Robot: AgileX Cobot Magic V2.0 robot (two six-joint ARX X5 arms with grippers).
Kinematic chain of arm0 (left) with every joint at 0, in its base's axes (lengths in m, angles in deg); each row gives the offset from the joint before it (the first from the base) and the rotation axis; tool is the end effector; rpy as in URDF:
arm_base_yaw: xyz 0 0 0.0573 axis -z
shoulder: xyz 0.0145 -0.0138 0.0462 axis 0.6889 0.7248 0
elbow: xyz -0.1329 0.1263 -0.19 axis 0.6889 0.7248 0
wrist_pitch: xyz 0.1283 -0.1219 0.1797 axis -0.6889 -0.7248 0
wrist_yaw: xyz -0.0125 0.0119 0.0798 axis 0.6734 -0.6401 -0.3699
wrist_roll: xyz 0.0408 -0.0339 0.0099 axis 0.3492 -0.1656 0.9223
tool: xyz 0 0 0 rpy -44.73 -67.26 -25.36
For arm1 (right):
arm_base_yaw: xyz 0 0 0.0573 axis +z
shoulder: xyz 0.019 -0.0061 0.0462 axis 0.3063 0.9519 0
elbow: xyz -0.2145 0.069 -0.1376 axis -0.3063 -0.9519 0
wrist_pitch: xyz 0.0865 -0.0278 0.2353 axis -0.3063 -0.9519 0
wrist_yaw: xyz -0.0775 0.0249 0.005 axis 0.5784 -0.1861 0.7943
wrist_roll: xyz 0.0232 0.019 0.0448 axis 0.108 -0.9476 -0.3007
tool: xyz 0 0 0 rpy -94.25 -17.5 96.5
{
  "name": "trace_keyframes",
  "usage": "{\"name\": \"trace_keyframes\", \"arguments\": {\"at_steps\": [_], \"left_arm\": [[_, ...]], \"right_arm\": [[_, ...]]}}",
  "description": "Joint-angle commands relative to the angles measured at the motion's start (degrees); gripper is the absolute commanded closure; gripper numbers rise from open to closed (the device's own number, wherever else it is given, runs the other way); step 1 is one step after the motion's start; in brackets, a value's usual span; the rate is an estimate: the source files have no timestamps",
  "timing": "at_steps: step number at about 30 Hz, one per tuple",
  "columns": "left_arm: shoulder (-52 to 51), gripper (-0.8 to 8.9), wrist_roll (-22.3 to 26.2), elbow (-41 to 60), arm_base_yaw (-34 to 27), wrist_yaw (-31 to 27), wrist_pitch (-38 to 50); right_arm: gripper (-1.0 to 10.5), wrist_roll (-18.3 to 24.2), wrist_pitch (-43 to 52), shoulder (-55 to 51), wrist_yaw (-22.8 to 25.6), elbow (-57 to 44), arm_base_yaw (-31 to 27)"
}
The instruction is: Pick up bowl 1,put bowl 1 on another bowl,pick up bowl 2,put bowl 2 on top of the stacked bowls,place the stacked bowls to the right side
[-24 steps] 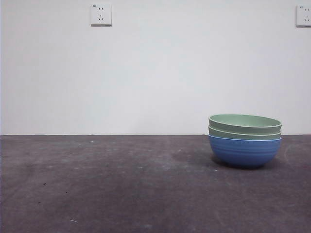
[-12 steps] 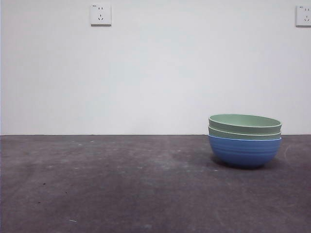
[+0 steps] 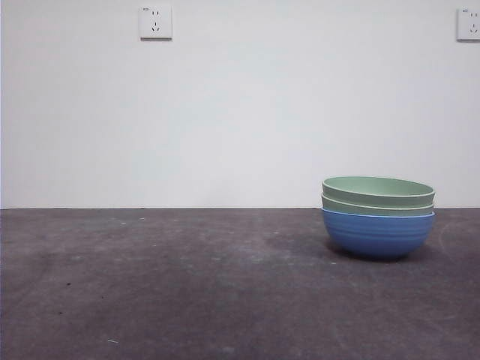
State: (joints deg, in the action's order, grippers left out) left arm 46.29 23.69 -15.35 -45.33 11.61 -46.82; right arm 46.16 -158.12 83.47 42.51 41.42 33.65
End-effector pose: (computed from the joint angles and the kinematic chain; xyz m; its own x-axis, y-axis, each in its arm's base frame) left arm 0.0955 0.0007 0.1520 0.9851 -0.0509 -0.1640 0.0373 0.9957 -0.0854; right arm 0.1263 0.0450 0.3452 0.4075 0.4336 -0.8037 -0.3305 0.8905 0.3129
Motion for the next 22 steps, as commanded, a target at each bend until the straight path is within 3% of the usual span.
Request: {"name": "trace_keyframes", "arguments": {"at_steps": [1,4,6,11,16,22], "left_arm": [[-0.17,8.17,-0.57,0.85,-0.22,-0.11,0.22],[-0.15,8.17,-0.57,0.85,-0.22,-0.09,0.22],[-0.15,8.17,-0.57,0.85,-0.22,-0.11,0.22],[-0.15,8.17,-0.57,0.85,-0.22,-0.09,0.22],[-0.15,8.17,-0.57,0.85,-0.22,-0.11,0.24],[-0.17,8.17,-0.57,0.85,-0.22,-0.11,0.24]], "right_arm": [[9.4,0.50,0.26,0.02,0.15,-0.44,0.11],[9.4,3.58,1.97,-1.25,1.95,-0.44,-1.03],[9.4,3.23,5.70,-3.58,4.68,-0.63,-2.71],[9.4,2.82,20.04,-14.40,3.91,-6.03,-8.33],[9.4,3.06,34.91,-26.93,6.47,-20.26,-12.92],[9.4,2.43,52.81,-38.97,7.50,-40.00,-13.99]]}}
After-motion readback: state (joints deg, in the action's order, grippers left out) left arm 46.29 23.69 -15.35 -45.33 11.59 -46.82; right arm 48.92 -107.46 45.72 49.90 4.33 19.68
